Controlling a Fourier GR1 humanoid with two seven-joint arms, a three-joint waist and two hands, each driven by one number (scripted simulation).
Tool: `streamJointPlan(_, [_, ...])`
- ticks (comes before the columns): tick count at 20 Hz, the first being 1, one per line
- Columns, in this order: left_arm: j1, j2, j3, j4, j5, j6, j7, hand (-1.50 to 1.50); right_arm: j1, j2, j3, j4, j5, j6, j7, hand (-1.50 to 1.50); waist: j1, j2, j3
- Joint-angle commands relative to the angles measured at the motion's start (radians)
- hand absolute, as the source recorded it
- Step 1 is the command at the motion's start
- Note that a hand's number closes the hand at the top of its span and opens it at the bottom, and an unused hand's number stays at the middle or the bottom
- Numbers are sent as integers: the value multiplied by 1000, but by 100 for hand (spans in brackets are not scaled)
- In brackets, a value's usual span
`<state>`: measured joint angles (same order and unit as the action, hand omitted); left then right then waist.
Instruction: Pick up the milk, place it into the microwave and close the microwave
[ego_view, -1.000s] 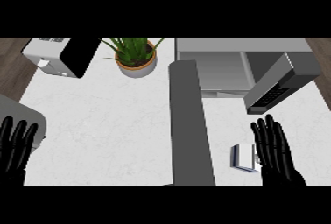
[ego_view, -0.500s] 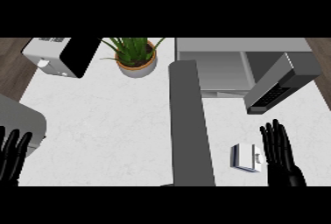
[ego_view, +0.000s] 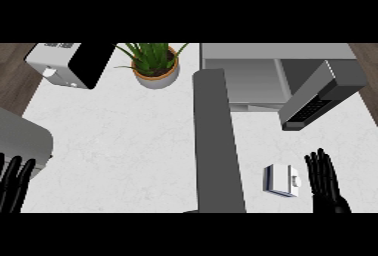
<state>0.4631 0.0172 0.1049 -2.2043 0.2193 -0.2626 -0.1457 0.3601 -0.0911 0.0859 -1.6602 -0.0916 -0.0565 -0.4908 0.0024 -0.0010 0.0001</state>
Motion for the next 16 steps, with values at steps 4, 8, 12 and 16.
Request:
streamJointPlan(4, [20, -17, 17, -40, 20, -23, 5, -150, -5, -27, -43, 75, -11, 70, -65, -150, 0, 0, 0])
streamJointPlan(8, [21, -17, -1, 16, -11, -32, -25, -150, -3, -16, -27, 149, 44, 75, -160, -150, -1, 0, 0])
streamJointPlan(12, [-45, 20, 98, 84, 57, -66, -26, -150, -181, -30, -92, 336, 36, 83, -179, -150, 2, 1, 0])
streamJointPlan(16, [63, -16, 12, -46, 23, -45, -11, -150, -213, -14, -118, 451, 52, 69, -250, -150, 4, 0, 0])
